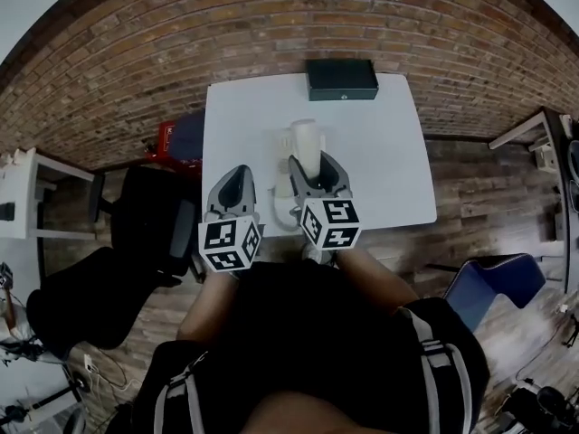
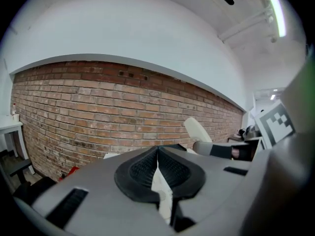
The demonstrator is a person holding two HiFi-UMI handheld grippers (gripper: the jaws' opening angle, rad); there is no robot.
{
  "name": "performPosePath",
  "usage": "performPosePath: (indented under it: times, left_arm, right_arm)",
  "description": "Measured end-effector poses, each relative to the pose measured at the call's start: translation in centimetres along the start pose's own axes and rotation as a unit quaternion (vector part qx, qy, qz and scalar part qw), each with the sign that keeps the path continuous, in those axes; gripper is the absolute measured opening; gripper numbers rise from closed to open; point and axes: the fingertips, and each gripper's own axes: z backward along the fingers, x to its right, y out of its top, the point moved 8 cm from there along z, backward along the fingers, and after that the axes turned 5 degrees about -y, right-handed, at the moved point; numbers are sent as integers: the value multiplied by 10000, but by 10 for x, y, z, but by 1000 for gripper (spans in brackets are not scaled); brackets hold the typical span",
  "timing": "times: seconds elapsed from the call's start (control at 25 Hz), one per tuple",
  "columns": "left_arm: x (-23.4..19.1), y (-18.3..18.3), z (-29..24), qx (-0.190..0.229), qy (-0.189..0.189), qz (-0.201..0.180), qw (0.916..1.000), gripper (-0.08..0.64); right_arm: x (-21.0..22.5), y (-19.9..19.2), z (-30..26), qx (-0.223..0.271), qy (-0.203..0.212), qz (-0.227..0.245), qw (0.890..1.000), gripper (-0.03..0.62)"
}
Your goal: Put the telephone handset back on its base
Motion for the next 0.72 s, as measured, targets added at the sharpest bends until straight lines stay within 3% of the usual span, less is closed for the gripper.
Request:
performPosePath:
  times: [0.2,0.44,0.72]
  left_arm:
    - [-11,-10,-9,-117,155,54,9998,5]
    - [-34,-11,-14,-180,77,96,9998,5]
    - [-59,-2,-16,-142,-37,-166,9998,5]
  right_arm:
    - [4,-16,-26,-388,102,-228,9989,204]
    - [2,-36,-52,-829,-222,-601,9945,204]
    - [-6,-55,-78,-1083,-775,-311,9906,204]
